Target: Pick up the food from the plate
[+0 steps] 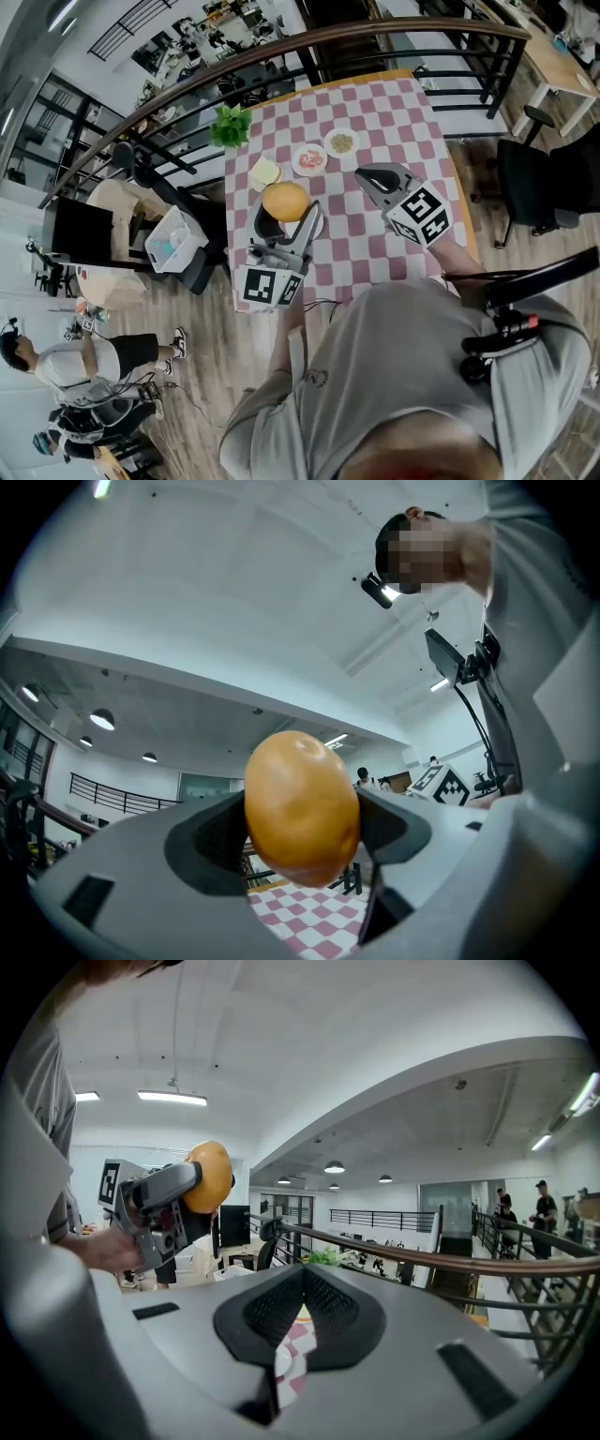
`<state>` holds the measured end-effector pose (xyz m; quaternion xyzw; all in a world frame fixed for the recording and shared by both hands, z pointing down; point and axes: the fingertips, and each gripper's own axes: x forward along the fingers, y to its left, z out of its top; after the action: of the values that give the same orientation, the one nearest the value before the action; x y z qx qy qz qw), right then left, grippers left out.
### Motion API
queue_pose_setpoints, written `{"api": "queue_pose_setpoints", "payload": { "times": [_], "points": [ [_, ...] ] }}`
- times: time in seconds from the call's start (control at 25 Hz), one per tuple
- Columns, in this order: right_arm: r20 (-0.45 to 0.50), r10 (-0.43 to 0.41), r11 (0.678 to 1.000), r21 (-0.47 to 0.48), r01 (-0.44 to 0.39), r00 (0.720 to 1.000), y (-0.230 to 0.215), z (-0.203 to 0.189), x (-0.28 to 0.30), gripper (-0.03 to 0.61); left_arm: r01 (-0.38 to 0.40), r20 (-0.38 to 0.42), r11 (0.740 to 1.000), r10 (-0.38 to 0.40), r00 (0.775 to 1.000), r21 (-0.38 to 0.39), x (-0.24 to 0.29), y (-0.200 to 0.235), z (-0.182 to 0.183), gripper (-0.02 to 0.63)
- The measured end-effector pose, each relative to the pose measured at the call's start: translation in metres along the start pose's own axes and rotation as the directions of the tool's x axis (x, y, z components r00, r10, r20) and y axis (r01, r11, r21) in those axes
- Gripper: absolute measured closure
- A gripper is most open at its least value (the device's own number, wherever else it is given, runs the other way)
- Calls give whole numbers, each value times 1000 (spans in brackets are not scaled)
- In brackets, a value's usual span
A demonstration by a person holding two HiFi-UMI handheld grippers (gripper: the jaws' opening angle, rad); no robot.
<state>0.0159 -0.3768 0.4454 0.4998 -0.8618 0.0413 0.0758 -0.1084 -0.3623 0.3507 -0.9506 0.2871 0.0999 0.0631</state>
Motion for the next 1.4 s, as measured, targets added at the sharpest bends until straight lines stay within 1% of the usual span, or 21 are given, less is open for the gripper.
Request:
{"api": "queue_pose_setpoints", "payload": {
  "times": [0.24,0.52,0.88,0.96,1.04,1.08,1.16,1.2,1.24,1.28,1.4],
  "points": [
    [24,1,1000,-1,-1,1000,0,6,-2,565,0,4,1000,0,1000,-19,-3,-1,1,255],
    [63,-32,999,-6,32,998,-3,20,-11,565,6,2,996,-6,1000,-86,-4,-1,-4,255],
    [67,-43,999,11,43,997,-2,16,-13,565,13,-3,994,-14,1000,-106,-3,-1,-13,255],
    [64,-50,999,15,49,997,-3,14,-15,565,26,-29,994,-30,999,-110,-2,-2,-21,255],
    [58,-58,998,26,56,997,-4,10,-16,565,46,-103,993,-57,993,-106,2,-4,-41,255],
    [55,-63,998,34,61,997,-5,8,-17,565,53,-151,993,-68,986,-102,5,-4,-55,255],
    [46,-74,996,47,72,996,-7,2,-19,565,65,-244,993,-88,966,-99,9,-5,-85,255],
    [41,-79,996,52,77,996,-8,-1,-21,565,75,-293,992,-101,951,-100,10,-7,-102,255],
    [36,-83,995,55,81,996,-8,-4,-22,565,87,-347,991,-116,931,-98,11,-8,-121,255],
    [30,-87,995,58,85,996,-9,-7,-24,565,103,-407,991,-130,904,-88,11,-10,-142,255],
    [6,-103,992,75,102,995,-10,-18,-29,565,166,-569,985,-156,807,-35,10,-16,-210,255]
  ]
}}
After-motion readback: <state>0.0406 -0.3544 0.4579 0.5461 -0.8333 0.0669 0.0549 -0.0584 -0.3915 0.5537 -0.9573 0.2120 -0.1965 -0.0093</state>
